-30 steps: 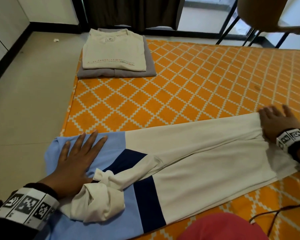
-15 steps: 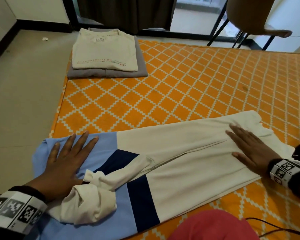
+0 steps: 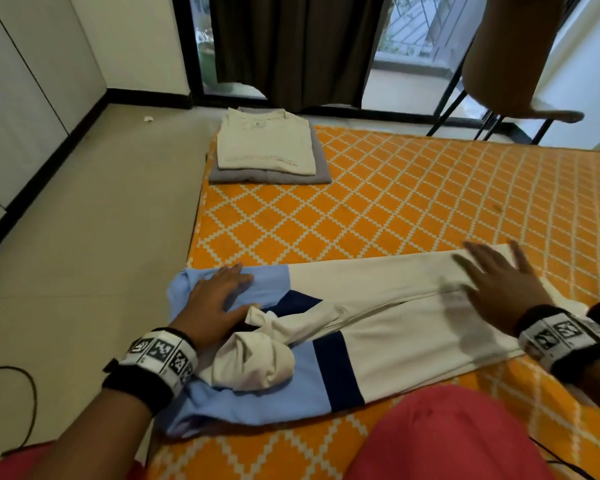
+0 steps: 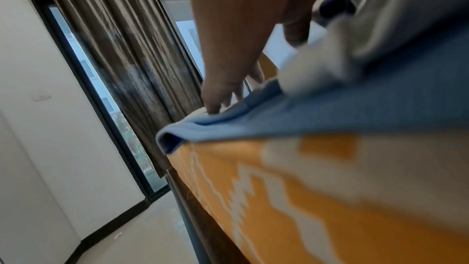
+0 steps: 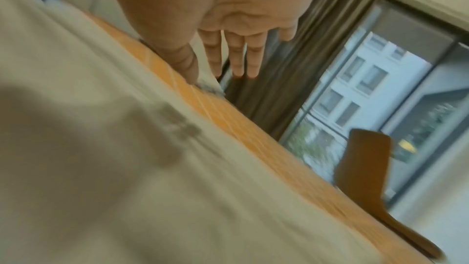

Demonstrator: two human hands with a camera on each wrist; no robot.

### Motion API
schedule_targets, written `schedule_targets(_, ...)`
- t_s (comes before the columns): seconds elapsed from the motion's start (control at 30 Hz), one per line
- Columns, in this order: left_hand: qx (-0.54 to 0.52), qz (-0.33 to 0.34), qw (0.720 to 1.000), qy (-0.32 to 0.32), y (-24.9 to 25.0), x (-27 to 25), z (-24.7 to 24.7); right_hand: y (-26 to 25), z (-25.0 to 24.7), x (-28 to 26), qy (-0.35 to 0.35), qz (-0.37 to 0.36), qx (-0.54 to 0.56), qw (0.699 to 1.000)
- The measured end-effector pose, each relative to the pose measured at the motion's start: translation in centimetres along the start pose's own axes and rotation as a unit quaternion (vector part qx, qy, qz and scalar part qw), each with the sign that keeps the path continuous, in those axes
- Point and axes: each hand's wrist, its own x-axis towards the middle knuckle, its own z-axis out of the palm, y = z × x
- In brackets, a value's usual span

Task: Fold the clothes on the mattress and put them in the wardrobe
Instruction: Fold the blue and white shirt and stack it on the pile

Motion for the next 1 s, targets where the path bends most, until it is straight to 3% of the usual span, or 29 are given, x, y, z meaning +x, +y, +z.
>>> schedule_targets(0.1, -0.049, -0.001, 0.997, 0.064, 1.2, -1.4, -0.8, -7.8, -6.0, 3.1, 0.024, -0.108, 0.061, 0.992)
schedule_targets(0.2, -0.046, -0.031, 0.995, 0.084, 1.2, -3.2, -1.5, -15.9, -12.1, 5.7, -0.078, -0.168, 0.192, 0.964)
schedule_targets(0.3, -0.052, -0.053, 0.992, 0.104, 0.9, -4.4, -2.5, -23.6, -16.0, 5.4, -0.111, -0.194, 0.312, 0.923)
schedule_targets(0.37, -0.069, -0.059, 0.987, 0.131, 0.8, -4.9, -3.2, -27.5, -16.0, 3.5, -0.155, -0.198, 0.36, 0.899)
schedule_targets(0.43, -0.11, -0.049, 0.981, 0.15, 1.0, -5.4, -3.4, -30.1, -14.5, 1.7, -0.174, -0.209, 0.333, 0.903)
schedule_targets(0.5, -0.139, -0.043, 0.98, 0.135, 1.1, -5.7, -3.3, -30.3, -13.5, 1.4, -0.146, -0.212, 0.292, 0.921)
schedule_targets(0.57, -0.153, -0.033, 0.981, 0.115, 1.3, -5.9, -3.1, -28.8, -13.3, 2.3, -0.093, -0.184, 0.388, 0.898)
schedule_targets(0.63, -0.187, -0.017, 0.978, 0.094, 2.1, -5.9, -2.9, -26.5, -14.4, 3.5, -0.011, -0.126, 0.548, 0.827)
schedule_targets(0.67, -0.207, -0.007, 0.975, 0.08, 2.6, -5.8, -2.8, -25.3, -14.9, 4.0, 0.028, -0.092, 0.633, 0.768)
schedule_targets(0.77, -0.236, 0.035, 0.97, 0.035, 4.3, -5.9, -2.1, -22.6, -15.4, 4.8, 0.102, 0.047, 0.835, 0.539)
schedule_targets(0.8, -0.247, 0.048, 0.967, 0.033, 4.6, -5.6, -1.9, -21.7, -15.3, 5.0, 0.109, 0.097, 0.854, 0.5)
schedule_targets(0.83, -0.264, 0.064, 0.961, 0.04, 4.8, -5.4, -1.7, -21.0, -14.8, 5.1, 0.108, 0.131, 0.849, 0.501)
schedule_targets(0.87, -0.296, 0.073, 0.951, 0.054, 4.9, -5.2, -1.6, -20.4, -14.2, 5.2, 0.104, 0.139, 0.817, 0.549)
schedule_targets(0.93, -0.383, 0.061, 0.918, 0.077, 5.4, -4.7, -1.8, -20.3, -13.4, 5.2, 0.07, 0.06, 0.701, 0.707)
schedule_targets(0.97, -0.421, 0.057, 0.902, 0.079, 5.7, -4.5, -1.9, -20.9, -13.0, 5.1, 0.015, 0.007, 0.633, 0.774)
schedule_targets(1.0, -0.451, 0.061, 0.887, 0.075, 6.0, -4.4, -2.0, -21.9, -12.9, 5.1, -0.065, -0.036, 0.566, 0.821)
